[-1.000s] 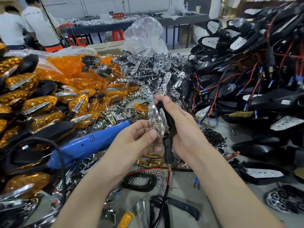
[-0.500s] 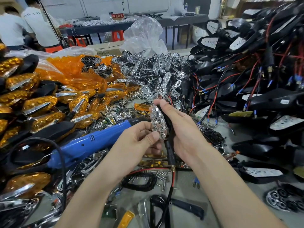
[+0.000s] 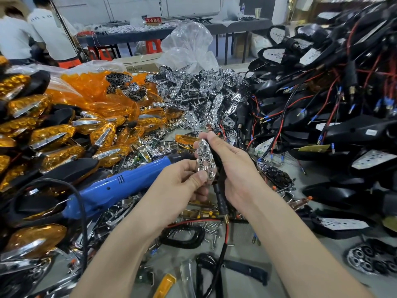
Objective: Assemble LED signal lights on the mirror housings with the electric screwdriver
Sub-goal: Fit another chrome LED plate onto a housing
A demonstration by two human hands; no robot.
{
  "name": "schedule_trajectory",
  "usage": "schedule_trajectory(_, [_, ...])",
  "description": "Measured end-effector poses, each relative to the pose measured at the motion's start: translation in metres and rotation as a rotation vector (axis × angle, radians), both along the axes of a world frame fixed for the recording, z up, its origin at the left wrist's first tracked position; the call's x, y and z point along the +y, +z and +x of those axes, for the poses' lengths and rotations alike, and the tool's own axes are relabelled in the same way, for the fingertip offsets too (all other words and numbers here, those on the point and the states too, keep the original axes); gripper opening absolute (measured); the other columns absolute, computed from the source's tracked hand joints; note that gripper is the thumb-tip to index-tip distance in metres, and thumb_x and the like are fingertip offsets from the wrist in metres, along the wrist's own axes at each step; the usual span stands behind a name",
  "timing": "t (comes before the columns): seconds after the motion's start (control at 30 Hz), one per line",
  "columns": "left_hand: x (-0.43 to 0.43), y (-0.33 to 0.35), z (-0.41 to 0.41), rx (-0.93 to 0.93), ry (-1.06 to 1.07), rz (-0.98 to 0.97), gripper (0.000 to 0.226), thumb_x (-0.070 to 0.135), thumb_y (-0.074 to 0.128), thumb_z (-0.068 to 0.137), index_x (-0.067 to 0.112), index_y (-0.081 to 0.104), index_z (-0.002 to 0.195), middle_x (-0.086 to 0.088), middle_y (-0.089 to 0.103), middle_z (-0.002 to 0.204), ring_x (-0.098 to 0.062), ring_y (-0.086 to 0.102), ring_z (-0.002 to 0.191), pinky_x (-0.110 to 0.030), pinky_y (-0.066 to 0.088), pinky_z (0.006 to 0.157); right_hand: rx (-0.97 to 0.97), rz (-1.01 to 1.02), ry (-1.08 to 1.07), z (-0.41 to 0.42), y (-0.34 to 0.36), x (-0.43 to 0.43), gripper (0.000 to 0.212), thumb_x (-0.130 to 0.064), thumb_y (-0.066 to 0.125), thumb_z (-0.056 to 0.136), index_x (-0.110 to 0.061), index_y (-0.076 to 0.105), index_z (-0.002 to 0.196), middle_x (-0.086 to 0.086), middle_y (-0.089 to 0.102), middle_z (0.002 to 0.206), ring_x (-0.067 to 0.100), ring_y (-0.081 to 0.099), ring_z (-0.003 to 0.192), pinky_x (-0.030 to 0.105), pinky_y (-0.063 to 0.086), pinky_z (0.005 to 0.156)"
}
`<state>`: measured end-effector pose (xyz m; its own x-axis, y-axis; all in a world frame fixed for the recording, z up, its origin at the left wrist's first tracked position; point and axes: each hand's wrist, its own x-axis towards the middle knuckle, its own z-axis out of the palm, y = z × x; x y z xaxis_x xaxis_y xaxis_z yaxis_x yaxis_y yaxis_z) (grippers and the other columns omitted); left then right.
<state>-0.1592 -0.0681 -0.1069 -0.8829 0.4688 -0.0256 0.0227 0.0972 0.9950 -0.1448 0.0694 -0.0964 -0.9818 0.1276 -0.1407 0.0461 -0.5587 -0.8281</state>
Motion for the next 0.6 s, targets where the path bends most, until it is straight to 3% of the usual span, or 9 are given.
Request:
schedule_trajectory(0.37, [0.0029,0.0012,0.0085,0.005,0.065,0.015,0.013,0.010,0.057,0.099,0.014,0.069,0.100,0.004,0.071,0.077,-0.011,0.065,0.068,-0.027,0.057,0.068,-0.022,0.023,-0.044,0.0006,0.0001,-0.0008,0.021,-0.036,0.073,0.090,-0.018,0.082,0.095,0.011,0.072,0.092,0.023,0.060,0.066,0.029,0.049,0.052])
schedule_trajectory(0.5, [0.0019,0.0052,0.0064,0.064,0.062,-0.063,0.011,0.010,0.058,0.099,0.014,0.068,0.099,0.005,0.073,0.078,-0.009,0.067,0.068,-0.024,0.057,0.066,-0.017,0.033,-0.042,-0.0009,0.0004,-0.0024,0.030,-0.042,0.077,0.072,-0.019,0.083,0.090,0.011,0.071,0.094,0.025,0.060,0.073,0.032,0.049,0.058])
schedule_trajectory(0.6, [0.0007,0.0065,0.0053,0.071,0.066,-0.085,0.010,0.010,0.059,0.098,0.014,0.068,0.099,0.004,0.074,0.078,-0.011,0.068,0.068,-0.025,0.058,0.067,-0.008,0.035,-0.026,-0.0015,-0.0002,-0.0042,0.027,-0.043,0.076,0.070,-0.021,0.083,0.085,0.011,0.070,0.093,0.023,0.059,0.072,0.032,0.049,0.060])
